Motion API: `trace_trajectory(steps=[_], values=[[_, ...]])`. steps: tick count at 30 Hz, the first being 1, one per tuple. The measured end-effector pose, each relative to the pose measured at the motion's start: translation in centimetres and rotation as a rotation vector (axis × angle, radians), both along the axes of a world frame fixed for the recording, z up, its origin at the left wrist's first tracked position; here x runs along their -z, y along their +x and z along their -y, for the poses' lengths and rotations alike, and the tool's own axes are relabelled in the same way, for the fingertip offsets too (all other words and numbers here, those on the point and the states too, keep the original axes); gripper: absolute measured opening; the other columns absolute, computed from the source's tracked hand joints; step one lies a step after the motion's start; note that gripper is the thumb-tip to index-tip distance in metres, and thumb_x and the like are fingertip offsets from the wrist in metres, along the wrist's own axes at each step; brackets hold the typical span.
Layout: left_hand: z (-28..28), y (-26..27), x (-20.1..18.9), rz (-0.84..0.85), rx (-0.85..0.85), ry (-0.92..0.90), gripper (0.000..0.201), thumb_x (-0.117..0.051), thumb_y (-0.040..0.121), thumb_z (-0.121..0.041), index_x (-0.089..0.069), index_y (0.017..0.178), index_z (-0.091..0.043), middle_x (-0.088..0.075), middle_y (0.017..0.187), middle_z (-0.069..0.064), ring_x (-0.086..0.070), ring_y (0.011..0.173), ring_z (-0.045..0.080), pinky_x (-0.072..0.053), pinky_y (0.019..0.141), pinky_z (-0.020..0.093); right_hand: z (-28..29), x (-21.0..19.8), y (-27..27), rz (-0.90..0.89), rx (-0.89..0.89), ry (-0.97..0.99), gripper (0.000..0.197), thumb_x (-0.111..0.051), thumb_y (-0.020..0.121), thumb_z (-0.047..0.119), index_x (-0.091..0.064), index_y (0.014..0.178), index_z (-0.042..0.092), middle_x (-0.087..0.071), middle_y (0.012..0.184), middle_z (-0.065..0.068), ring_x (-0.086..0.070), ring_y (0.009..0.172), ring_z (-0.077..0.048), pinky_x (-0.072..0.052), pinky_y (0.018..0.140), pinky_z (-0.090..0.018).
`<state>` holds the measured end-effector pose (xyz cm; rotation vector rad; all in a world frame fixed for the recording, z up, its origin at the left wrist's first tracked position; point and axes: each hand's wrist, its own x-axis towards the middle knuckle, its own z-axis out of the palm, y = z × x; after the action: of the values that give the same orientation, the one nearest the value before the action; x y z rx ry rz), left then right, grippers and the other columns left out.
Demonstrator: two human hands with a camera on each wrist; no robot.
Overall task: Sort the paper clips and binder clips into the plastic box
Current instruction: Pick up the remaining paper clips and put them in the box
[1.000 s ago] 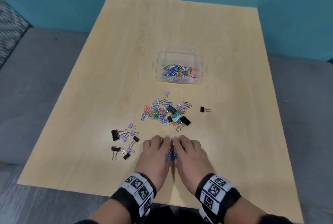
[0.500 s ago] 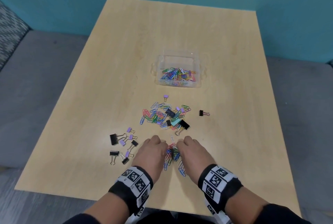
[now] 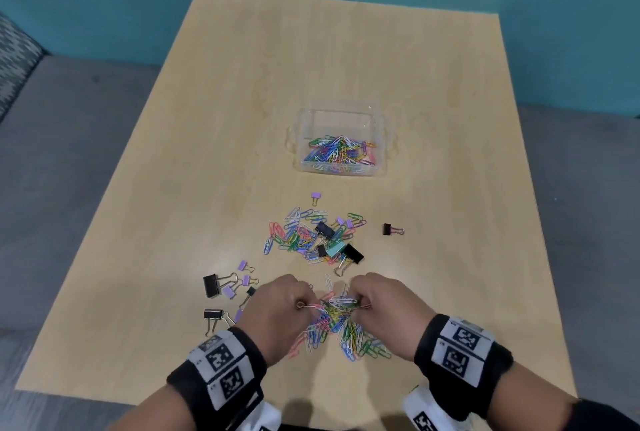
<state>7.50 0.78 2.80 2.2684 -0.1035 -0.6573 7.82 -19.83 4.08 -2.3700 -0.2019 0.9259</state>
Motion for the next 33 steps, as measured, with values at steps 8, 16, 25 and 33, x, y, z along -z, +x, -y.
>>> trace_trajectory(steps=[8,16,25,33], values=[[1.7,11.3,-3.7,-0.201,-0.373,-0.441,0.011,-0.072,0.072,0.003,-0.068,0.068,-0.006,-0.06,0.06,0.018,-0.054,0.051,0.021,-0.046,0.058,0.028,2.0,-2.9,10.8,-0.024,0.487,0.345,0.012,-0.065,0.081,-0.003,-0.057,0.082,0.006,-0.055,0.065,-0.015,-0.053,0.04,-0.016,-0.037,0.04,-0.024],[5.4,23.9,-3.5,0.002,-0.451,-0.322,0.011,-0.074,0.075,-0.006,-0.068,0.069,-0.012,-0.065,0.065,0.013,-0.062,0.059,0.024,-0.058,0.075,0.049,1.1,-2.4,22.5,0.163,0.555,0.24,0.017,-0.07,0.081,0.004,-0.057,0.077,0.013,-0.058,0.067,-0.008,-0.061,0.049,-0.02,-0.059,0.06,-0.042],[0.4,13.2,-2.1,0.141,-0.21,-0.058,0.022,-0.061,0.086,-0.023,-0.067,0.108,-0.021,-0.066,0.097,-0.002,-0.064,0.083,0.018,-0.05,0.085,0.033,4.5,-1.5,9.3,0.344,0.134,-0.141,0.031,-0.049,0.093,0.022,-0.059,0.121,0.016,-0.059,0.113,-0.008,-0.057,0.103,-0.028,-0.045,0.085,-0.034],[1.0,-1.9,1.2,0.355,0.397,0.219,0.034,-0.046,0.087,-0.028,-0.055,0.119,-0.021,-0.053,0.127,0.001,-0.048,0.115,0.021,-0.045,0.095,0.032,2.1,2.7,-5.0,0.389,-0.331,-0.237,0.056,-0.051,0.082,0.036,-0.05,0.13,0.009,-0.05,0.139,-0.01,-0.046,0.129,-0.031,-0.043,0.102,-0.043]])
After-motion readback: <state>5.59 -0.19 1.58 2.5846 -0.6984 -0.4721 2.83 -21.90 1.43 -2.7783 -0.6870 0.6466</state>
